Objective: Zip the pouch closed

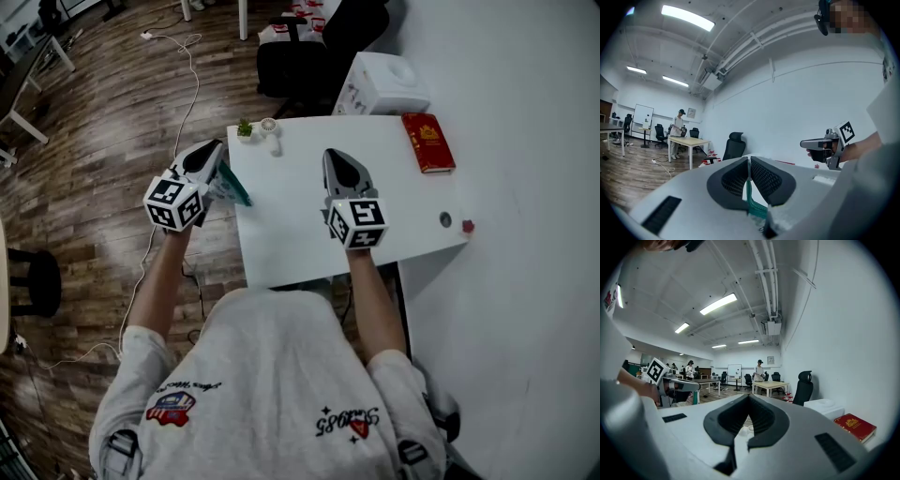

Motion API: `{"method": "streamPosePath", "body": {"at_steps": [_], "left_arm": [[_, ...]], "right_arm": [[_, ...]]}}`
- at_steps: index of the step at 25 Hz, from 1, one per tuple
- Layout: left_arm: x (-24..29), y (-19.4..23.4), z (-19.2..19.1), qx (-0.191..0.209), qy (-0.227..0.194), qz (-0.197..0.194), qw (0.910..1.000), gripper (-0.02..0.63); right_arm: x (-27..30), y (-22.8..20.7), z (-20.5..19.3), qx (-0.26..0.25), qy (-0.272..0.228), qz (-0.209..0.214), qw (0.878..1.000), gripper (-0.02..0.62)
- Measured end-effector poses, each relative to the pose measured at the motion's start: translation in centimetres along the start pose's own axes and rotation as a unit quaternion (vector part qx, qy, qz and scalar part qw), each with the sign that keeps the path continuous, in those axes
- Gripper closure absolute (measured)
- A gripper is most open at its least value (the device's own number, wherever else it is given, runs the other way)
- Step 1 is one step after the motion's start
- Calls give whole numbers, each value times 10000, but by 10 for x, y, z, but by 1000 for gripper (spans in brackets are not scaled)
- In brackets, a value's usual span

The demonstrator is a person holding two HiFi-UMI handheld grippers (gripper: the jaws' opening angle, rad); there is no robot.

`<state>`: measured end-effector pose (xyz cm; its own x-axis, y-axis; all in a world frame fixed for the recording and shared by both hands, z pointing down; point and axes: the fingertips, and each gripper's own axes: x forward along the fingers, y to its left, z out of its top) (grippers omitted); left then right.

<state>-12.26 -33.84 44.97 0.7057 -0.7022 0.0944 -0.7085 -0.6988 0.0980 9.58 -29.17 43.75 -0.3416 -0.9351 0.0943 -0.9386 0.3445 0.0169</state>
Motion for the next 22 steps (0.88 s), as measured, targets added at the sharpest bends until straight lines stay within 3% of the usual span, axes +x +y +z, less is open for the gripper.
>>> {"method": "streamPosePath", "body": {"at_steps": [22], "left_arm": [[1,-14,-2,-28,-2,-127,9999,588]], "right_arm": [[-9,10,-14,88,134,72,9998,601]]}}
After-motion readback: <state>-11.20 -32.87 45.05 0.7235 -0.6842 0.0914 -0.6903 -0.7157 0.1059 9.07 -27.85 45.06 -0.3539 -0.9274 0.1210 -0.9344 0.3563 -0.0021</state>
